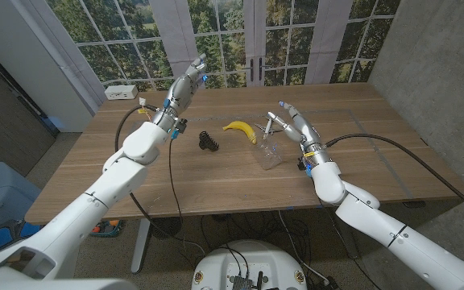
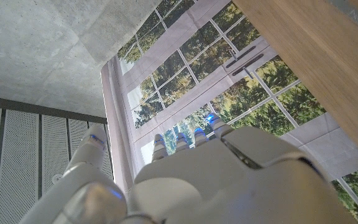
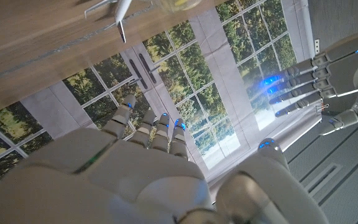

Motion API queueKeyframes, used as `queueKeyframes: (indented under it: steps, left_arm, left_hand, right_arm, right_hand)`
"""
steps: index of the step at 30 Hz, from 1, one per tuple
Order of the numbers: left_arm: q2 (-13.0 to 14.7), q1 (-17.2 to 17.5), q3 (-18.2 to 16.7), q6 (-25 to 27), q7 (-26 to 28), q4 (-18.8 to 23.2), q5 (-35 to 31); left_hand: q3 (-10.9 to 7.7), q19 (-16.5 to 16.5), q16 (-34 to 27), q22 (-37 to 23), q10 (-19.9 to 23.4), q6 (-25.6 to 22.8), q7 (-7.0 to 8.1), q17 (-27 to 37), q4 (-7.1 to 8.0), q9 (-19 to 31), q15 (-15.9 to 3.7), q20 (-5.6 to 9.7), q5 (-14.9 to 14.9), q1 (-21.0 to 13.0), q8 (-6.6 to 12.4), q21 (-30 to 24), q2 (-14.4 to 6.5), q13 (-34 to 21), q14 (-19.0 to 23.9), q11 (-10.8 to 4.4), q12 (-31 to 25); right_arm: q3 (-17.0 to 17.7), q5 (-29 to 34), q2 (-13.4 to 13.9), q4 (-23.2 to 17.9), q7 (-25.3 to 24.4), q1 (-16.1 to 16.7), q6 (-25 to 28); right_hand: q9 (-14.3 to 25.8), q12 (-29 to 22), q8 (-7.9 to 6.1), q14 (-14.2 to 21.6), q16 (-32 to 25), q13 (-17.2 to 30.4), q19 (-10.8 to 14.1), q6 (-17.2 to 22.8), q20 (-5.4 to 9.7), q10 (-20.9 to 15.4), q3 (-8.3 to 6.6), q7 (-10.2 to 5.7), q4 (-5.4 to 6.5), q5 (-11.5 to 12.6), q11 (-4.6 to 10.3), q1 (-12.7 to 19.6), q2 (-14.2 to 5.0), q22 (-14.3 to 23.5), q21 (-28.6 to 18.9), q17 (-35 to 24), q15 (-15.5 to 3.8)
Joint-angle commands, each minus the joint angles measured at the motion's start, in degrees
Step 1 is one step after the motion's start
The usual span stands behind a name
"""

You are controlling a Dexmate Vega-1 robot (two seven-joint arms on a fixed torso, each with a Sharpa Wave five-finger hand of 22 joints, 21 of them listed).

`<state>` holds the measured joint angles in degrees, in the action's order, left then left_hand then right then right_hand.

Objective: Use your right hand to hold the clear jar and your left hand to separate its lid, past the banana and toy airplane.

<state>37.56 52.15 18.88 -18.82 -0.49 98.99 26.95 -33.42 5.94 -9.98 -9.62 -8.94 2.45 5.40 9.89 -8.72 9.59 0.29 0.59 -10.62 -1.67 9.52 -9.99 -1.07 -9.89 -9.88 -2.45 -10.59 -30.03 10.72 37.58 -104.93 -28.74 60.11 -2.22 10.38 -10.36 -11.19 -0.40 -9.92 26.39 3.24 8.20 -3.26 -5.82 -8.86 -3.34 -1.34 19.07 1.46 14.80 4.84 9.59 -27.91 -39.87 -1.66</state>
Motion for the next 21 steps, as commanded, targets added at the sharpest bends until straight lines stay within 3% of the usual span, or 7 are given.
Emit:
queueKeyframes:
  steps: [1,8,14,16,17,19,21]
  left_arm:
    - [-0.14,-1.09,0.49,0.30,-7.38,-2.97,8.23]
    - [-0.22,-0.10,0.53,1.04,-8.06,-3.35,10.46]
    - [0.23,0.87,0.48,1.46,-8.23,-3.09,11.19]
    - [0.16,1.19,0.46,1.55,-8.35,-3.10,11.70]
    - [0.11,1.35,0.45,1.49,-8.24,-3.13,11.73]
    - [0.10,1.66,0.45,1.69,-8.21,-3.07,12.09]
    - [0.05,2.01,0.41,1.88,-8.02,-2.99,12.41]
  left_hand:
    - [-0.26,-0.38,-0.01,-0.12,-0.55,0.31,-2.33,-0.09,0.62,0.13,-1.60,3.11,-0.27,0.05,0.47,-0.81,-2.29,-0.15,-2.12,0.60,-0.26]
    - [-1.10,-1.77,-0.29,-0.13,-0.23,0.00,-3.44,0.07,2.44,0.07,-2.85,5.52,-0.47,0.36,0.65,-1.18,-6.23,-0.08,-2.16,0.58,-0.36]
    - [-1.99,-2.50,-0.51,-0.14,-0.09,-0.17,-4.49,0.20,5.15,0.05,-3.14,5.58,-0.67,0.65,0.63,-1.27,-9.70,-0.02,-1.88,1.50,-0.32]
    - [-2.41,-2.61,-0.49,-0.13,-0.10,-0.26,-4.71,0.15,5.76,0.03,-3.05,5.86,-0.68,0.45,0.64,-1.26,-10.29,0.00,-1.86,1.69,-0.28]
    - [-2.80,-2.83,-0.50,-0.12,0.00,-0.34,-4.83,0.12,6.24,0.03,-3.18,6.15,-0.69,0.25,0.66,-1.30,-10.67,0.03,-1.77,1.79,-0.30]
    - [-3.60,-3.19,-0.44,-0.11,0.21,-0.57,-4.95,0.06,7.05,0.02,-3.41,6.42,-0.70,-0.17,0.70,-1.35,-11.08,0.06,-1.76,2.10,-0.33]
    - [-4.58,-3.52,-0.35,-0.09,0.39,-0.67,-5.13,-0.01,7.85,0.00,-3.72,7.14,-0.68,-0.73,0.70,-1.37,-11.27,0.10,-1.84,2.24,-0.34]
  right_arm:
    - [3.23,-6.24,-0.84,2.30,2.74,0.43,-9.41]
    - [4.74,-14.76,-1.41,3.83,9.20,-0.18,-13.33]
    - [6.10,-20.79,-2.51,5.46,12.72,-0.43,-16.59]
    - [6.61,-22.54,-2.93,6.05,13.46,-0.35,-17.46]
    - [6.86,-23.70,-3.12,6.43,14.10,-0.36,-17.95]
    - [7.39,-26.48,-3.70,7.53,15.60,-0.40,-19.48]
    - [7.96,-29.76,-4.14,8.50,17.59,-0.38,-20.87]
  right_hand:
    - [0.10,-0.14,-0.04,-0.03,-0.21,-1.27,1.14,1.13,2.01,-0.19,-0.10,0.42,0.10,0.47,0.50,-0.48,-0.88,0.11,0.63,1.88,-0.79]
    - [0.05,-0.24,-0.21,-0.15,-0.20,-2.92,0.28,2.25,3.57,-0.69,-0.48,0.43,-0.01,0.47,0.77,-0.34,-2.08,0.06,2.06,4.36,-1.29]
    - [0.03,-0.41,-0.41,-0.18,-0.25,-3.97,0.41,3.35,4.23,-1.34,-1.02,0.43,0.09,0.50,1.10,-0.24,-3.55,0.06,2.70,5.94,-1.50]
    - [0.03,-0.45,-0.45,-0.01,-0.34,-4.60,0.62,3.89,4.57,-1.67,-1.48,0.47,0.39,0.47,1.14,-0.38,-4.93,0.08,3.02,6.87,-1.58]
    - [0.03,-0.47,-0.45,0.14,-0.41,-5.49,0.81,4.53,4.83,-2.02,-2.15,0.95,0.95,0.31,1.45,-0.77,-7.06,0.10,3.50,8.18,-1.72]
    - [0.02,-0.43,-0.38,0.41,-0.50,-6.37,1.04,4.98,5.34,-2.22,-2.82,1.58,1.58,0.02,1.56,-1.27,-9.20,0.12,3.96,9.46,-2.29]
    - [0.02,-0.55,-0.28,0.72,-0.57,-7.81,1.46,5.67,6.66,-2.98,-4.09,1.93,2.76,-0.63,1.80,-2.10,-12.78,0.14,4.69,11.55,-3.19]
